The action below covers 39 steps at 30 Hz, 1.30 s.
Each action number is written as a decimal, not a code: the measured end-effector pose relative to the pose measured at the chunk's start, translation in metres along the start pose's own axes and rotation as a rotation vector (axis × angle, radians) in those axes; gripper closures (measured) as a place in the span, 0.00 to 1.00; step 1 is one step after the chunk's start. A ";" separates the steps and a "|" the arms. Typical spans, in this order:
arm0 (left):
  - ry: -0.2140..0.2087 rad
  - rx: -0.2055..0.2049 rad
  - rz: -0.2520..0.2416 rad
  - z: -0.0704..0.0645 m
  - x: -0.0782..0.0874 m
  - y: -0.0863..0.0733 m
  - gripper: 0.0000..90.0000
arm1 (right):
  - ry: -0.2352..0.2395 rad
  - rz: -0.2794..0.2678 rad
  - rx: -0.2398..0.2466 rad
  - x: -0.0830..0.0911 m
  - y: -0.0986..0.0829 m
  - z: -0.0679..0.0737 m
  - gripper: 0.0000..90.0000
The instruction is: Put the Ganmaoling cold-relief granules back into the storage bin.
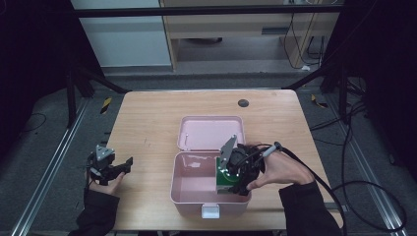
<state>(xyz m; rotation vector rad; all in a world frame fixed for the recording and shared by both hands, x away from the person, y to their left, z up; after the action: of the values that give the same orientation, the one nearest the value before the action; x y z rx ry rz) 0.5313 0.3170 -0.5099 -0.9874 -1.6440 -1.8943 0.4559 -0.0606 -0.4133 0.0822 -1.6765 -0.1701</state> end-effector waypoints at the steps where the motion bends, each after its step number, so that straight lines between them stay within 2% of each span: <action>1: 0.000 -0.001 0.000 0.000 0.000 0.000 0.31 | 0.001 0.009 0.009 -0.005 0.000 0.000 0.18; 7: 0.000 0.000 0.000 0.000 0.000 0.000 0.31 | 0.011 -0.002 0.012 -0.016 0.001 0.001 0.18; 12: -0.001 -0.001 0.001 0.000 0.000 0.000 0.31 | 0.013 0.011 0.013 -0.023 0.000 0.000 0.18; 39: 0.000 0.000 0.000 0.000 -0.001 0.000 0.31 | 0.037 -0.005 0.005 -0.041 -0.001 0.000 0.17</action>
<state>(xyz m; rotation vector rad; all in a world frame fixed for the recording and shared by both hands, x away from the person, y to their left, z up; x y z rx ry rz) 0.5318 0.3172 -0.5102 -0.9876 -1.6443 -1.8944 0.4600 -0.0554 -0.4533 0.0923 -1.6405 -0.1670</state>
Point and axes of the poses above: each handheld gripper's, and its own axes: x roughly backward along the jaws, y roughly out of its top, z roughly to its left, the point moved 8 cm from there along -x, roughly forward along the jaws, and after that the axes turned 11 degrees about z, right-handed, at the moved point
